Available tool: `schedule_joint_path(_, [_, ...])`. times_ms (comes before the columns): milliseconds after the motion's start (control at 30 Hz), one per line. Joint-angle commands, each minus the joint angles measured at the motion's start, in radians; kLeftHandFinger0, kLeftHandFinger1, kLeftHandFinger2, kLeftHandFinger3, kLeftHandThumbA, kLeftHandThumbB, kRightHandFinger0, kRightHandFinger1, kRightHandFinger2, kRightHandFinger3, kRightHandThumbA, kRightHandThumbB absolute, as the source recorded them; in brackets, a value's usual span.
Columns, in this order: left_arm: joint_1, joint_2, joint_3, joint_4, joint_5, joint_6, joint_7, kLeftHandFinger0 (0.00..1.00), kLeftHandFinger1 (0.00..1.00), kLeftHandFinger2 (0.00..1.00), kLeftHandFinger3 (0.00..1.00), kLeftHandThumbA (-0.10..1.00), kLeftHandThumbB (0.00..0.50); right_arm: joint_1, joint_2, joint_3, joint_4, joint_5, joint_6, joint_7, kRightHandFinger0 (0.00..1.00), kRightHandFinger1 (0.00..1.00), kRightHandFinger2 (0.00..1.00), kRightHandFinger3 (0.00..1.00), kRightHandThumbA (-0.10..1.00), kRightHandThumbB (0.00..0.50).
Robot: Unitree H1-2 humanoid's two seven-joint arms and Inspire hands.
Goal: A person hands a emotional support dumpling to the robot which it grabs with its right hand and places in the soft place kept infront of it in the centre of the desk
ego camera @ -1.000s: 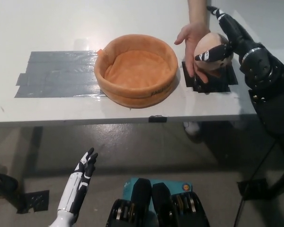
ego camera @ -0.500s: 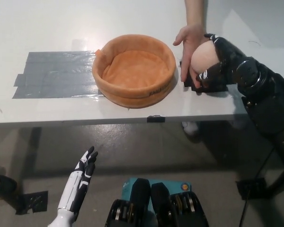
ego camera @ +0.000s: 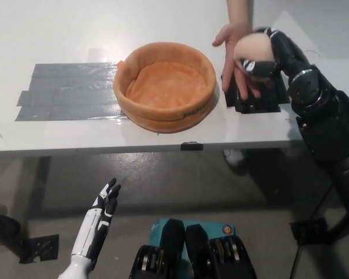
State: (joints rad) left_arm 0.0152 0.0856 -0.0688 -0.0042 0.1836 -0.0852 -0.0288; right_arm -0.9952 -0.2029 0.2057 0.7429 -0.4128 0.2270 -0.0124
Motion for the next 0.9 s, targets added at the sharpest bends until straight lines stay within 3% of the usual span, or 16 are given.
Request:
schedule_joint_path(0, [-0.020,0.007,-0.003,-0.036,0.008,-0.027,0.003,1.00,1.00,1.00,1.00,1.00,0.102,-0.041,0.013,-0.030,-0.107,-0.019,-0.108,-0.148,0.09,0.65,0.98,1.00,-0.10,0.155])
schedule_joint_path(67, [-0.020,0.006,-0.003,-0.034,0.006,-0.031,0.005,1.00,1.00,1.00,1.00,1.00,0.100,-0.042,0.019,-0.023,-0.156,-0.041,-0.120,-0.173,0.08,0.65,1.00,1.00,-0.10,0.147])
schedule_joint_path(133, [-0.019,0.006,-0.002,-0.038,0.000,-0.027,0.001,1.00,1.00,1.00,1.00,1.00,0.104,-0.047,0.035,-0.022,-0.222,-0.042,-0.088,-0.165,0.16,0.69,1.00,1.00,-0.10,0.166])
schedule_joint_path(200, [-0.019,0.009,-0.003,-0.038,0.004,-0.029,0.001,1.00,1.00,1.00,1.00,1.00,0.094,-0.054,0.049,-0.016,-0.264,-0.047,-0.098,-0.174,0.14,0.52,0.81,0.76,-0.10,0.216])
schedule_joint_path(233, [-0.019,0.010,-0.004,-0.039,0.006,-0.028,0.001,1.00,1.00,1.00,1.00,1.00,0.085,-0.056,0.056,-0.014,-0.277,-0.049,-0.104,-0.177,0.04,0.36,0.66,0.65,-0.10,0.224])
schedule_joint_path(267, [-0.018,0.011,-0.004,-0.040,0.007,-0.026,0.000,1.00,1.00,1.00,1.00,1.00,0.083,-0.061,0.065,-0.007,-0.291,-0.053,-0.115,-0.179,0.01,0.26,0.58,0.59,-0.10,0.196])
schedule_joint_path(300, [-0.018,0.011,-0.005,-0.039,0.010,-0.023,0.000,1.00,1.00,1.00,1.00,1.00,0.088,-0.069,0.078,0.003,-0.307,-0.059,-0.122,-0.178,0.00,0.22,0.62,0.60,-0.10,0.187])
schedule_joint_path(500, [-0.013,0.004,-0.008,-0.040,0.007,-0.023,0.002,1.00,1.00,1.00,1.00,1.00,0.093,-0.106,0.150,0.058,-0.217,-0.086,-0.162,-0.191,0.00,0.34,0.84,0.83,-0.10,0.203])
schedule_joint_path(633, [-0.012,0.005,-0.009,-0.047,0.005,-0.018,-0.001,1.00,1.00,1.00,1.00,1.00,0.089,-0.144,0.211,0.090,-0.041,-0.091,-0.225,-0.232,0.00,0.37,0.82,0.77,-0.10,0.211])
schedule_joint_path(667, [-0.014,0.008,-0.009,-0.048,0.007,-0.014,-0.002,1.00,1.00,1.00,1.00,1.00,0.091,-0.153,0.222,0.099,-0.002,-0.094,-0.222,-0.234,0.02,0.42,0.85,0.78,-0.10,0.202])
schedule_joint_path(767, [-0.021,0.017,-0.012,-0.050,0.024,-0.013,-0.002,1.00,1.00,1.00,1.00,1.00,0.068,-0.175,0.258,0.125,0.151,-0.109,-0.265,-0.279,0.00,0.40,0.86,0.77,-0.10,0.199])
schedule_joint_path(867, [-0.023,0.017,-0.017,-0.054,0.031,-0.008,-0.003,1.00,1.00,1.00,1.00,1.00,0.073,-0.188,0.280,0.136,0.279,-0.102,-0.297,-0.302,0.03,0.48,0.91,0.80,-0.10,0.189])
